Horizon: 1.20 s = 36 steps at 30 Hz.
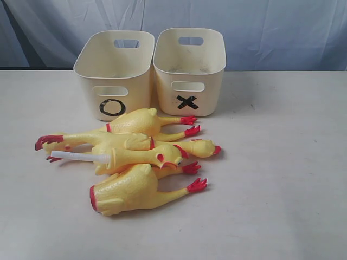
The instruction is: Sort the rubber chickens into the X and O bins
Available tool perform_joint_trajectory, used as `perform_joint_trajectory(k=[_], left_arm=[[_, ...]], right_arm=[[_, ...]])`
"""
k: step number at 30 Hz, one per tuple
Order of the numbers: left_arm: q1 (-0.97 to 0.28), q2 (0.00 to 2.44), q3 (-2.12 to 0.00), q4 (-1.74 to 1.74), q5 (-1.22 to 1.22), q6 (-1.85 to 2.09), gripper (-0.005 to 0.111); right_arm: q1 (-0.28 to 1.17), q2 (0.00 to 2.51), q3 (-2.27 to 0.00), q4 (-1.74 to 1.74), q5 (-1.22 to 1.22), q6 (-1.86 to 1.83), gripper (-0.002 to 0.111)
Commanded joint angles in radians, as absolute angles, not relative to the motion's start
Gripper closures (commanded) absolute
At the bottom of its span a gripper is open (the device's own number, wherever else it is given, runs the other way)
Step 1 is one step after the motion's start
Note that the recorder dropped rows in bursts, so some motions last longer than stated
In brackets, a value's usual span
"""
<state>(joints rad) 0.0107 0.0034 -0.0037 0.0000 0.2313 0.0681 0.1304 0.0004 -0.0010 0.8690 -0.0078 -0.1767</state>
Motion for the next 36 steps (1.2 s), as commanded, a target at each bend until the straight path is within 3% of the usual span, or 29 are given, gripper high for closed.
perform_joint_trajectory(k=[1, 8, 21, 36], left_arm=[[0.018, 0.000, 0.000, 0.000, 0.232, 0.063, 0.107], [0.018, 0.000, 0.000, 0.000, 0.232, 0.063, 0.107], [0.018, 0.000, 0.000, 0.000, 0.232, 0.063, 0.107], [0.018, 0.000, 0.000, 0.000, 0.232, 0.063, 0.107]], right_arm=[[0.125, 0.000, -0.068, 0.847, 0.122, -0.185, 0.109], [0.125, 0.067, -0.239, 0.755, 0.309, -0.227, 0.109], [0.125, 0.471, -0.565, 0.714, 0.762, -0.500, 0.109], [0.234, 0.862, -0.764, 0.674, 0.934, -0.583, 0.109]])
